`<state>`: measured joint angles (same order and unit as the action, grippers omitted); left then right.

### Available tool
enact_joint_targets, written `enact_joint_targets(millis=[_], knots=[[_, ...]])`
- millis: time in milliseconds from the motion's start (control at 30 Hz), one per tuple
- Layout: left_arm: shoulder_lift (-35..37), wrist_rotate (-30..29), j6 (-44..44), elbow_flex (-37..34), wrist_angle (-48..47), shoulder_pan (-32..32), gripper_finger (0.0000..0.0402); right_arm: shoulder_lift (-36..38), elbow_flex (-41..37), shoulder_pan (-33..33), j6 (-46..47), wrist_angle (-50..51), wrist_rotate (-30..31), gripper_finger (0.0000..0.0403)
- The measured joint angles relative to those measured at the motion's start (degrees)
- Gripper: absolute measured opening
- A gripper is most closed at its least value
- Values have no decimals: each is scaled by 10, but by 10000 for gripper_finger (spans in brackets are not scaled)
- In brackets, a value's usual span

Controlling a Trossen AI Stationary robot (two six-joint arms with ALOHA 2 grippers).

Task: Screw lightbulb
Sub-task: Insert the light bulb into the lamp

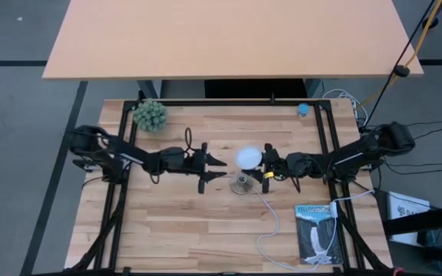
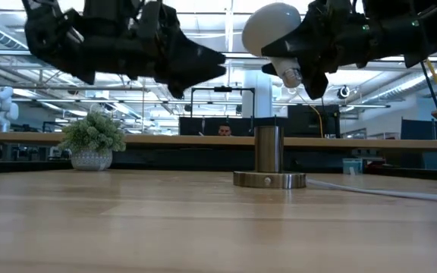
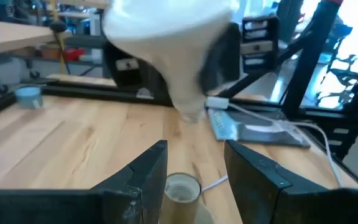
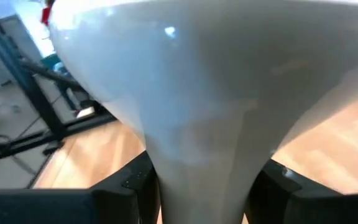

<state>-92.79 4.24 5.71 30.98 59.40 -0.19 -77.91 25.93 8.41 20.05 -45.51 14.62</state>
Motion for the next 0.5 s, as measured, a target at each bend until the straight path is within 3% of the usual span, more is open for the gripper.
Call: enact_joint_targets(millis=[267, 500], knots=[[-26, 73, 15, 0, 17, 29, 165, -89, 43, 10, -34, -3, 20, 168], [-26, 74, 13, 0, 16, 32, 165, -120, 78, -2, -79, 8, 20, 169]])
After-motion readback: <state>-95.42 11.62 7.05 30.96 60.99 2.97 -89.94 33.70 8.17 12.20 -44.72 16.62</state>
